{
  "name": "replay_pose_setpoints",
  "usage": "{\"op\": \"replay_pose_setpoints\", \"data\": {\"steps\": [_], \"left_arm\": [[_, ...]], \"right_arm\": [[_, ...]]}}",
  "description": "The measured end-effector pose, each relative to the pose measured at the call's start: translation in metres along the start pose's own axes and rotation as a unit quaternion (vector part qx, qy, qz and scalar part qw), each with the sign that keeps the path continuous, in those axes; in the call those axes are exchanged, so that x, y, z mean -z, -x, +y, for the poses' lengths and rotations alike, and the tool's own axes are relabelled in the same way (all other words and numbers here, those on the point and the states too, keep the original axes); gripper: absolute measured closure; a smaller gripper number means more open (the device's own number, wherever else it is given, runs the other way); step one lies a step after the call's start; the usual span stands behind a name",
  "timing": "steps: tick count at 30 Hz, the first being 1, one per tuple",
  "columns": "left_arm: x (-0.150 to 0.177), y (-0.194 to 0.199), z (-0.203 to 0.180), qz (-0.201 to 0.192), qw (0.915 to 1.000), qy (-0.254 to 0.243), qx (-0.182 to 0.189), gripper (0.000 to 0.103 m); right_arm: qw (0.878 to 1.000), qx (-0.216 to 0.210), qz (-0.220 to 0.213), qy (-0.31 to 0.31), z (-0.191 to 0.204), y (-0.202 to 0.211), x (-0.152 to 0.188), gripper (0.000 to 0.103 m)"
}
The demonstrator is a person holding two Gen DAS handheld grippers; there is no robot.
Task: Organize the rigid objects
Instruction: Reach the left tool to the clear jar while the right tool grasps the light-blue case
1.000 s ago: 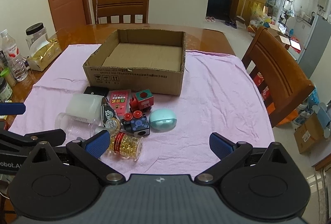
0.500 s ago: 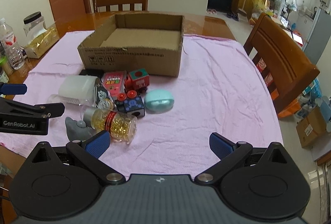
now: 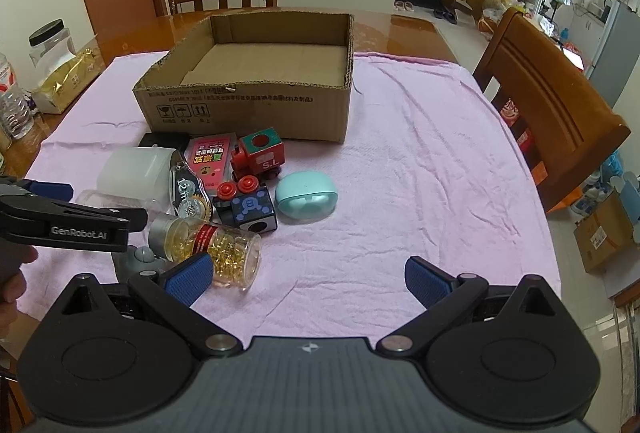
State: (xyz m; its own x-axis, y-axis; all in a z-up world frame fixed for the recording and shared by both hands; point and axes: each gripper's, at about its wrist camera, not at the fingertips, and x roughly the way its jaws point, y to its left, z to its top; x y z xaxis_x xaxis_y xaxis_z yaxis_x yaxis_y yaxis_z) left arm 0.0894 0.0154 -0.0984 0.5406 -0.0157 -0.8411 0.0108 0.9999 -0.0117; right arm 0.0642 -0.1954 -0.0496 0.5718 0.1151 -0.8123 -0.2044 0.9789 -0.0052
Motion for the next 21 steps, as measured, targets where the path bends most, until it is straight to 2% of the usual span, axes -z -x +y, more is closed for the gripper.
{"op": "replay_pose_setpoints", "data": {"steps": [5, 11, 21], "left_arm": [[0.001, -0.003, 0.011, 0.012, 0.9997, 0.013, 0.016, 0.001], [0.001, -0.001, 0.025, 0.015, 0.9998, 0.005, -0.008, 0.001], [-0.002, -0.010, 0.032, 0.026, 0.9993, 0.017, 0.020, 0.001]], "right_arm": [[1.000, 0.003, 0.011, -0.001, 0.001, -0.010, -0.005, 0.000], [1.000, 0.009, 0.025, 0.001, -0.001, -0.024, -0.012, 0.000], [0.998, 0.038, 0.042, -0.008, -0.007, -0.049, -0.038, 0.000]]}}
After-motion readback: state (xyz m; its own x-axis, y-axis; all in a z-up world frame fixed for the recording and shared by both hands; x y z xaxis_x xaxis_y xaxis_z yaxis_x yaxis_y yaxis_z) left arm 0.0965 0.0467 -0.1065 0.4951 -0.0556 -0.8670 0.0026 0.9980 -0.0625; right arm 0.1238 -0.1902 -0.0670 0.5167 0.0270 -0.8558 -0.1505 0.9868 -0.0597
